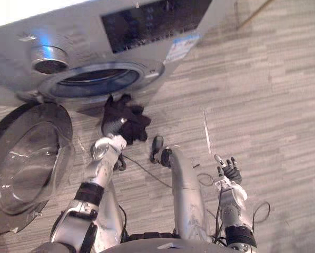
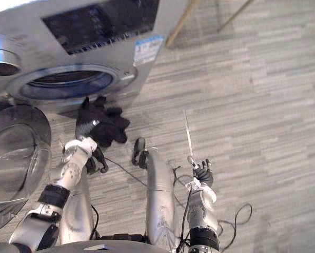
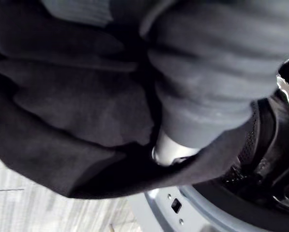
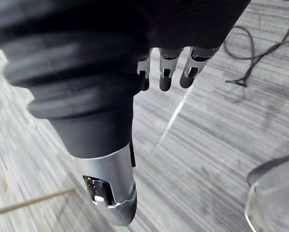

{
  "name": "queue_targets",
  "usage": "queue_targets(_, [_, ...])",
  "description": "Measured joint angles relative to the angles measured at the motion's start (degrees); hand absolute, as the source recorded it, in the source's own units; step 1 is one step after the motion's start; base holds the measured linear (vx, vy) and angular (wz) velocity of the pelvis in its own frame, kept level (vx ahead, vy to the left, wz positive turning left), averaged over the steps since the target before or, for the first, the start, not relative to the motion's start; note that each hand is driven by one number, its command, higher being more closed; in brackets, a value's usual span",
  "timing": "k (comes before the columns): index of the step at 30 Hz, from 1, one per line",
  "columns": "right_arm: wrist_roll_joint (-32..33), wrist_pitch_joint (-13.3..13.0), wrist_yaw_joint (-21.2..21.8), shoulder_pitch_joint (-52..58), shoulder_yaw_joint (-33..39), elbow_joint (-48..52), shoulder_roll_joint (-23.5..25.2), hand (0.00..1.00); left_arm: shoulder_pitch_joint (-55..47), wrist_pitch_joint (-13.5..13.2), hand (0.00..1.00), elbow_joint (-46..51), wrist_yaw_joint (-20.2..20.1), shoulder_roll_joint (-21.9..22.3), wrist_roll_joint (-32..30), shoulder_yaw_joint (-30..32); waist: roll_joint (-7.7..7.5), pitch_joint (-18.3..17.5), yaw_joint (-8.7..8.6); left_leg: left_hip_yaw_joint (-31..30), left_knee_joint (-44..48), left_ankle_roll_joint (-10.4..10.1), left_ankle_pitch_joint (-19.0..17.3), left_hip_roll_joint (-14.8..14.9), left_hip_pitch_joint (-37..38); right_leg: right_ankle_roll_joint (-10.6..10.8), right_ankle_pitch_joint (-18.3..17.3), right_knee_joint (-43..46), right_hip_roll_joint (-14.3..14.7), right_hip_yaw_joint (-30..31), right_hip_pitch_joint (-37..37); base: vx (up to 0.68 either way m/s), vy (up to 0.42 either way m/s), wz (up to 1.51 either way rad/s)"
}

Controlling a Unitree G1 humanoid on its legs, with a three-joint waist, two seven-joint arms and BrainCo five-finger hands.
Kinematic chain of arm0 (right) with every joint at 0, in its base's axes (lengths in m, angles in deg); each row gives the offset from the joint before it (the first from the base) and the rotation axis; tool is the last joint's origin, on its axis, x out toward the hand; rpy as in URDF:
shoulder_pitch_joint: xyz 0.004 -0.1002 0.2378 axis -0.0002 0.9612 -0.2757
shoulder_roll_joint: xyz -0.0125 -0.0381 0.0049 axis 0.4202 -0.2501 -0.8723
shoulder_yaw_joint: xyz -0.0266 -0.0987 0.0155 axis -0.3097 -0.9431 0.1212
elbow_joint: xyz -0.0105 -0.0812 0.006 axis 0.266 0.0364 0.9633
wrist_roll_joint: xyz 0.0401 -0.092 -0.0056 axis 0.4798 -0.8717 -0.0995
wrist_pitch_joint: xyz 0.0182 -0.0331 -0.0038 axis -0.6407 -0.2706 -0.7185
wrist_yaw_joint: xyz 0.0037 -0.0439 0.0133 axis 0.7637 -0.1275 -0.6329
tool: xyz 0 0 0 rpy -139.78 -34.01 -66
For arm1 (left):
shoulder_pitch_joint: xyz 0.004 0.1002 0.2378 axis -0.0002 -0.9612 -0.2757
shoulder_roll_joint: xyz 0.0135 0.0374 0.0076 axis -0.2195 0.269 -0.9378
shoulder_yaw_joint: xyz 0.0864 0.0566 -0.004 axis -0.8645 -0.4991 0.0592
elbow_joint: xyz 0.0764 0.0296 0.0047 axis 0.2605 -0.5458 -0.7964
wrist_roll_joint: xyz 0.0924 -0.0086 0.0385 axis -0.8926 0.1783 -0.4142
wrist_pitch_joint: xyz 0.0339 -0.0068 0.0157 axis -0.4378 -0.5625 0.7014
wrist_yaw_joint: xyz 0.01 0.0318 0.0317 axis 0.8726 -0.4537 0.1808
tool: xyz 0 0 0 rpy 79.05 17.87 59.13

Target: Pick up the laundry basket with both hands and put the clothes into the washing machine.

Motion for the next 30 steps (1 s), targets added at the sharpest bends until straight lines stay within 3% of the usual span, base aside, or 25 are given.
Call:
queue_targets(4, [1.59, -0.41, -0.45, 0.00, 0.93, 0.38, 0.67, 0.00, 7.01, -0.19, 1.00, -0.02, 1.38, -4.13, 2.35, 3.70, -0.10, 0.52, -0.16, -0.15, 4.46, -0.09, -2.00, 2.21, -4.22, -0.09, -0.67, 3.31, 1.17, 0.67, -4.55, -0.04, -0.030, -0.28])
queue_targets(9, [3.35, -0.64, -0.13, 0.02, 1.37, -0.52, 1.15, 0.00, 21.63, -0.57, 1.00, -3.11, 2.45, -18.49, 4.38, 6.07, -0.18, 0.84, -0.79, -0.20, 6.77, 0.24, -2.51, 3.66, -8.17, -0.41, -0.09, 4.13, 2.18, 1.04, -8.32, -0.07, -0.004, -0.16])
queue_targets(12, [4.63, -1.47, 0.37, 0.00, 2.43, -1.44, 1.44, 0.00, 34.45, -0.32, 1.00, -11.13, 2.32, -23.94, 4.39, 6.53, -0.21, 0.86, -0.89, -0.72, 8.11, 0.53, -2.71, 3.86, -11.01, -0.49, 0.05, 4.93, 2.18, 0.92, -10.70, -0.06, -0.001, -0.06])
queue_targets(15, [6.77, -1.67, 0.38, -0.08, 2.90, -3.66, 1.88, 0.00, 42.77, -0.09, 1.00, -14.71, 2.42, -26.46, 5.16, 6.50, -0.40, 0.96, -1.35, -1.28, 9.00, 0.63, -2.76, 3.98, -12.05, -0.53, 0.07, 5.31, 2.18, 0.64, -11.15, -0.03, 0.006, -0.02])
queue_targets(16, [7.12, -1.85, 0.40, -0.08, 2.99, -4.50, 2.06, 0.00, 43.81, -1.86, 1.00, -15.68, 2.18, -26.84, 5.49, 6.23, -0.66, 1.10, -1.66, -1.22, 9.04, 0.68, -2.79, 3.98, -12.09, -0.64, 0.17, 5.23, 2.17, 0.65, -11.15, -0.04, 0.011, -0.03])
queue_targets(18, [8.30, -2.10, 0.39, -0.07, 4.45, -5.82, 2.69, 0.00, 45.09, -1.48, 1.00, -16.01, 3.12, -26.94, 6.12, 5.67, -1.31, 1.44, -1.53, -1.12, 9.09, 0.73, -2.82, 3.99, -12.07, -0.75, 0.38, 5.18, 2.20, 0.67, -11.18, -0.05, 0.003, -0.01])
queue_targets(20, [8.85, -2.47, 0.36, -0.03, 6.29, -7.43, 3.10, 0.00, 47.59, -1.64, 1.00, -16.40, 4.38, -27.05, 7.67, 3.33, -2.23, 1.89, -1.18, -1.02, 9.38, 0.79, -2.80, 3.98, -12.23, -0.75, 0.86, 5.25, 2.21, 0.78, -11.40, -0.07, -0.005, 0.00])
queue_targets(26, [10.01, -2.46, 0.34, 0.11, 7.38, -7.14, 2.18, 0.00, 51.84, -2.44, 1.00, -20.95, 8.05, -29.02, 9.76, -6.69, -2.34, 1.85, -1.02, 0.02, 10.54, 2.33, -3.25, 3.75, -12.67, -0.09, 2.22, 5.40, 2.00, 2.08, -12.31, -0.09, 0.027, -0.04])
queue_targets(28, [10.02, -2.51, 0.23, 0.35, 7.75, -6.96, 1.85, 0.00, 52.78, -2.98, 1.00, -20.87, 10.32, -29.72, 5.01, -9.76, -2.45, 1.91, -1.00, 0.03, 11.35, 2.93, -3.58, 3.73, -13.20, 0.03, 2.40, 5.78, 1.81, 2.16, -12.66, -0.09, 0.040, -0.04])
queue_targets(30, [9.99, -3.88, 0.22, 1.29, 9.20, -6.90, 1.49, 0.00, 52.79, -1.75, 1.00, -18.57, 16.19, -31.27, -12.35, -17.31, -2.80, 1.86, -0.73, 0.25, 11.79, 3.44, -3.87, 3.36, -13.56, 0.33, 2.57, 6.04, 1.30, 2.44, -13.03, -0.09, 0.030, 0.04])
